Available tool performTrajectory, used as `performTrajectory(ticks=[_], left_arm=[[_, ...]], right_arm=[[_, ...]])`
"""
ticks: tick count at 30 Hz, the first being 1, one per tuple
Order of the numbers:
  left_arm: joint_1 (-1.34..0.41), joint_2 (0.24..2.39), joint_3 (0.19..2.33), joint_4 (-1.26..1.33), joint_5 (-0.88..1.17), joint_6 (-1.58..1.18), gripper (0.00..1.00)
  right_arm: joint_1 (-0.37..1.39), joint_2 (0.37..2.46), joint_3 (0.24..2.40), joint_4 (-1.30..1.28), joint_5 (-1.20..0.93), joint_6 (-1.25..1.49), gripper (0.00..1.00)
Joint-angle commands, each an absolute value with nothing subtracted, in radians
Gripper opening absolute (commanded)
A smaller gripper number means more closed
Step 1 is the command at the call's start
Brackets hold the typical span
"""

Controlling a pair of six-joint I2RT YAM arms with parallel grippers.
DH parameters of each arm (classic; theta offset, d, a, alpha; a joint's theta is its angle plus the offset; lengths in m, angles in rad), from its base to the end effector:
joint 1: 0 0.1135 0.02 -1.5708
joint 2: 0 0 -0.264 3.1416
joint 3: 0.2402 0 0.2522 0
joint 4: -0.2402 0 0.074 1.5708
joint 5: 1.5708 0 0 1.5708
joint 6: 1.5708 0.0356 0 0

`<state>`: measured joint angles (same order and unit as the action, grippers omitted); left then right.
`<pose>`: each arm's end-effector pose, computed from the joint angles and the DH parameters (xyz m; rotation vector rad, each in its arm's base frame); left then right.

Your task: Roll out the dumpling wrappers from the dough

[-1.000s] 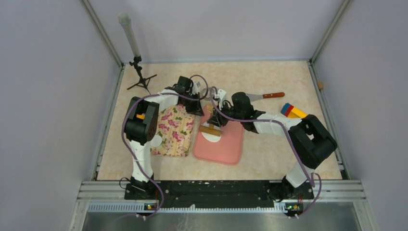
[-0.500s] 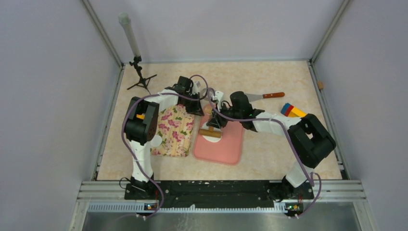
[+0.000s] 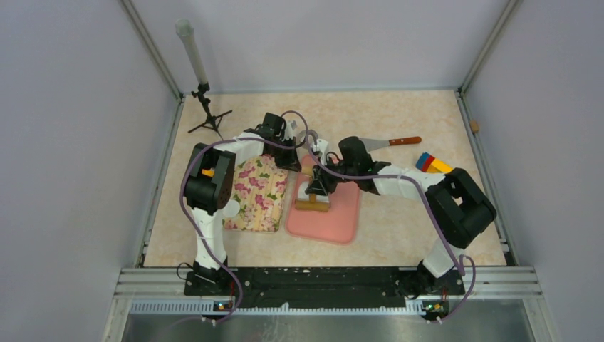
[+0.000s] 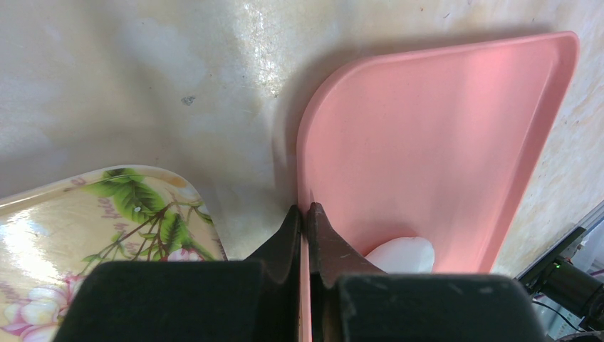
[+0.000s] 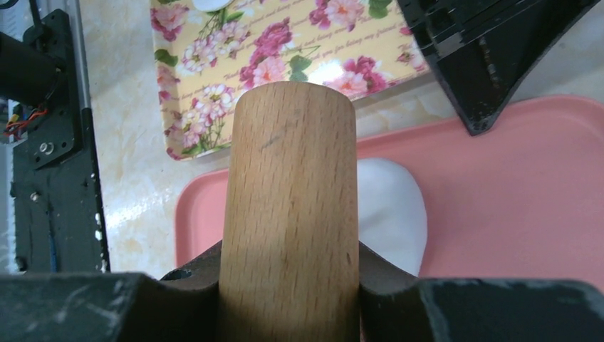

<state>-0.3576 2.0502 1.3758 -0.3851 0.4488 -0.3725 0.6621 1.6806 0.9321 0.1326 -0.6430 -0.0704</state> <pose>0.3903 -0.1623 0.1491 0.1412 2.7058 -0.8290 0.2652 0.2338 0.1940 -1.1410 1.9169 1.0320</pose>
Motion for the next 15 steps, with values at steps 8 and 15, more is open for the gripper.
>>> performTrajectory(ticks=[8,15], left_arm=[[-0.354,2.045,1.332,-0.461,0.416,-0.358,0.00],[-0.354,2.044,1.333,-0.460,0.414,-0.357,0.00]], right_arm=[[0.680,1.740,0.893,-0.214,-0.585,-0.186,0.00],[0.659,1.555,0.912,-0.112,-0.651,-0.183,0.00]])
